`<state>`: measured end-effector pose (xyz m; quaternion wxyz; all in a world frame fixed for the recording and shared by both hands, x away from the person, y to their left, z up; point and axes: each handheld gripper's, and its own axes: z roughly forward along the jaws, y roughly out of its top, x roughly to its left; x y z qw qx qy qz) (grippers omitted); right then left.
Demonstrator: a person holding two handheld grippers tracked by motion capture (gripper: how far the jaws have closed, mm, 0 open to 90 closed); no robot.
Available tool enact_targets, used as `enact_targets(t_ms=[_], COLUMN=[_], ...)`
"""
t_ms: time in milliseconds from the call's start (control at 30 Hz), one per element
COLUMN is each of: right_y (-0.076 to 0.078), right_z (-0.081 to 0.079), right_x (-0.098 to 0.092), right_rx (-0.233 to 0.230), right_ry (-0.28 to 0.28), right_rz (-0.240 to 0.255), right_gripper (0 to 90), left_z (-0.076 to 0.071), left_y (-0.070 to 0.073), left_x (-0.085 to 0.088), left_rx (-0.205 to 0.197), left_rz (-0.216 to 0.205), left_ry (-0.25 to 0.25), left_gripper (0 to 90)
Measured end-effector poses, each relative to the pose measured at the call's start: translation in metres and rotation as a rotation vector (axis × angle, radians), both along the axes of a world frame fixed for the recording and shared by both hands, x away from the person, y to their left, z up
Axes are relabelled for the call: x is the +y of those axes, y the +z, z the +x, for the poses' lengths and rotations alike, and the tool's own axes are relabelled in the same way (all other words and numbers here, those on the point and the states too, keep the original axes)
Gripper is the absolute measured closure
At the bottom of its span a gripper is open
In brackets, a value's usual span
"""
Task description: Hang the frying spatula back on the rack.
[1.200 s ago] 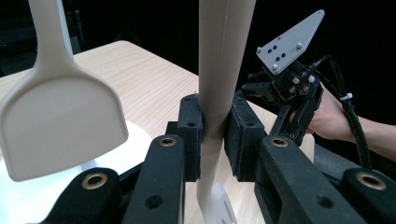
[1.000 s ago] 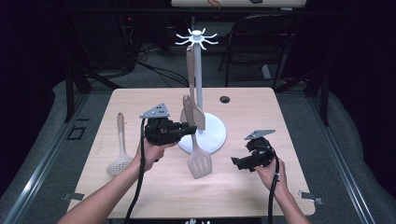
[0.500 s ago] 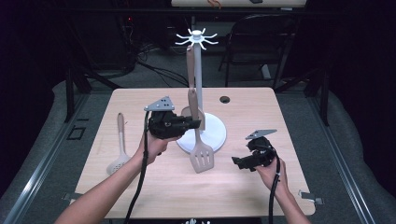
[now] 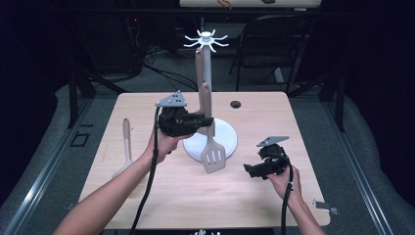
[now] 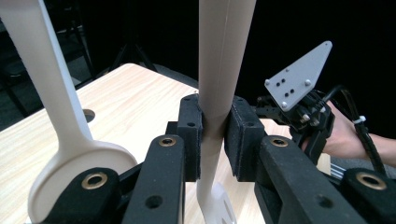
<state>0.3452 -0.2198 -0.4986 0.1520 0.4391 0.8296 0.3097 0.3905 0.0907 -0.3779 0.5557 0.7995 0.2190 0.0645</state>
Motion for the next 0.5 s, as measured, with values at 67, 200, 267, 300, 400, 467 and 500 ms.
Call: enact_targets(t_ms=[67, 200, 267, 300, 400, 467, 500], right_y=[0.0, 0.0, 0.0, 0.0, 0.0, 0.0, 0.0], right_z=[0.0, 0.0, 0.0, 0.0, 0.0, 0.0, 0.0], right_x=[0.0, 0.001, 0.0, 0.0, 0.001, 0.001, 0.001], right_rx=[-0.003, -0.002, -0.003, -0.003, -0.001, -0.001, -0.001], right_ry=[-0.005, -0.002, -0.005, -0.005, -0.003, 0.0, 0.0], right_rz=[-0.001, 0.003, -0.002, -0.002, 0.0, 0.001, 0.001], right_gripper=[6.9, 6.9, 6.9, 6.9, 6.9, 6.8, 6.8], left_z=[0.002, 0.005, 0.008, 0.008, 0.013, 0.015, 0.015], left_y=[0.001, 0.002, 0.005, 0.005, 0.01, 0.012, 0.012], left_x=[0.0, -0.002, -0.003, -0.003, -0.004, -0.005, -0.005], left_rx=[0.001, -0.004, -0.006, -0.006, -0.012, -0.014, -0.014], left_rz=[0.003, 0.007, 0.01, 0.01, 0.013, 0.016, 0.016], left_ry=[0.002, 0.006, 0.007, 0.007, 0.011, 0.013, 0.013], left_gripper=[77.4, 77.4, 77.4, 77.4, 77.4, 77.4, 77.4])
